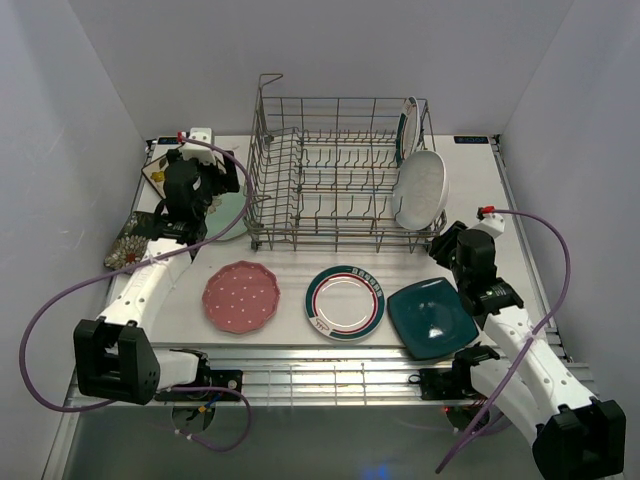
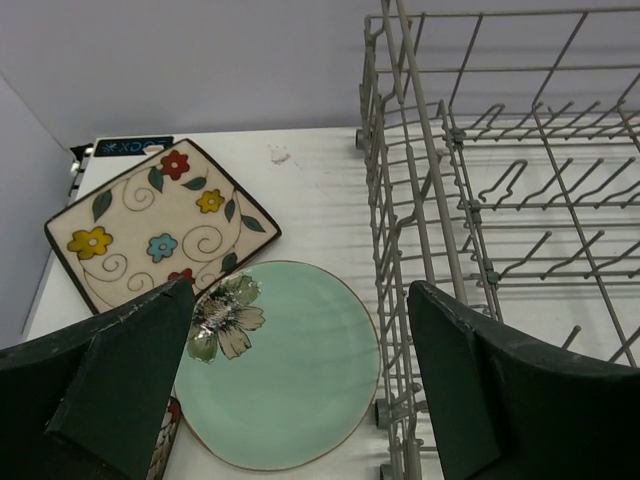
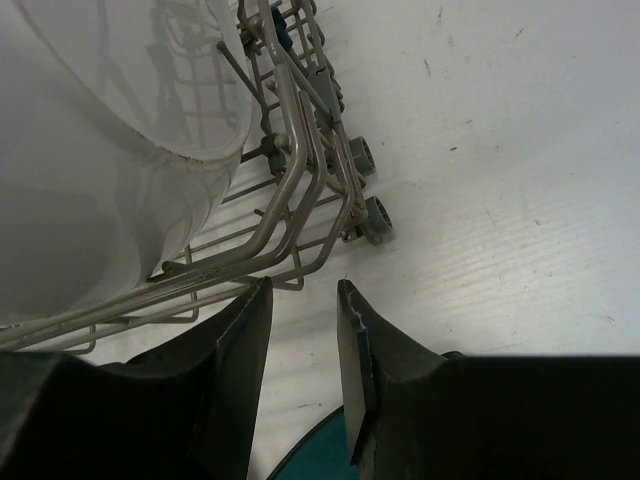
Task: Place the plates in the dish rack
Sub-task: Move the dish rack to the center of the board.
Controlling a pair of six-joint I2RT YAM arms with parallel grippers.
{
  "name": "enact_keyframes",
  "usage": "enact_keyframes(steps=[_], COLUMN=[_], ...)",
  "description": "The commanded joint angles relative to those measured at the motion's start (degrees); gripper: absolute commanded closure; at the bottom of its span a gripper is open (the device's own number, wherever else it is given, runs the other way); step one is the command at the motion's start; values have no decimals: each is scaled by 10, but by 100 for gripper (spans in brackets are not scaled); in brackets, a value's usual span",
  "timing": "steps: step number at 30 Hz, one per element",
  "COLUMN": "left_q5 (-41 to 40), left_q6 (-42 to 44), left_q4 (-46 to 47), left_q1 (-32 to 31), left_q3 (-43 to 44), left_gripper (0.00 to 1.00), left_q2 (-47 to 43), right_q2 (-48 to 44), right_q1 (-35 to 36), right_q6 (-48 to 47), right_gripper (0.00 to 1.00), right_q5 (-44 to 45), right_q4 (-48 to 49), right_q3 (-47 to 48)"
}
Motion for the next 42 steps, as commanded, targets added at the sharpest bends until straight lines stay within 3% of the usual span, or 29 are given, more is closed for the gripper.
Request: enact_keyframes(steps=[1, 12, 19, 27, 35, 38, 42], left_q5=[34, 72, 110, 153, 163, 167, 169], left_q6=[-31, -44, -52, -56, -56, -52, -51], left_q4=[-16, -69, -103, -116, -134, -133, -133], left_q1=[2, 3, 3, 3, 2, 2, 2], left_q3=[28, 71, 59, 71, 101, 110, 123], left_gripper=[2, 2, 2, 9, 29, 44, 47], left_q2=[1, 15, -23, -3, 39, 50, 72], right_q2=[18, 60, 69, 73, 75, 78, 85], right_q1=[-15, -18, -18, -18, -18, -18, -18], right_q6=[2, -1, -5, -6, -8, -7, -8], right_gripper=[62, 64, 65, 65, 66, 66, 66], right_q5=[-25, -26, -27, -32, -35, -37, -40], right_q4=[83, 141, 151, 159, 165, 170, 176], right_q3=[-10, -20, -17, -20, -20, -20, -19])
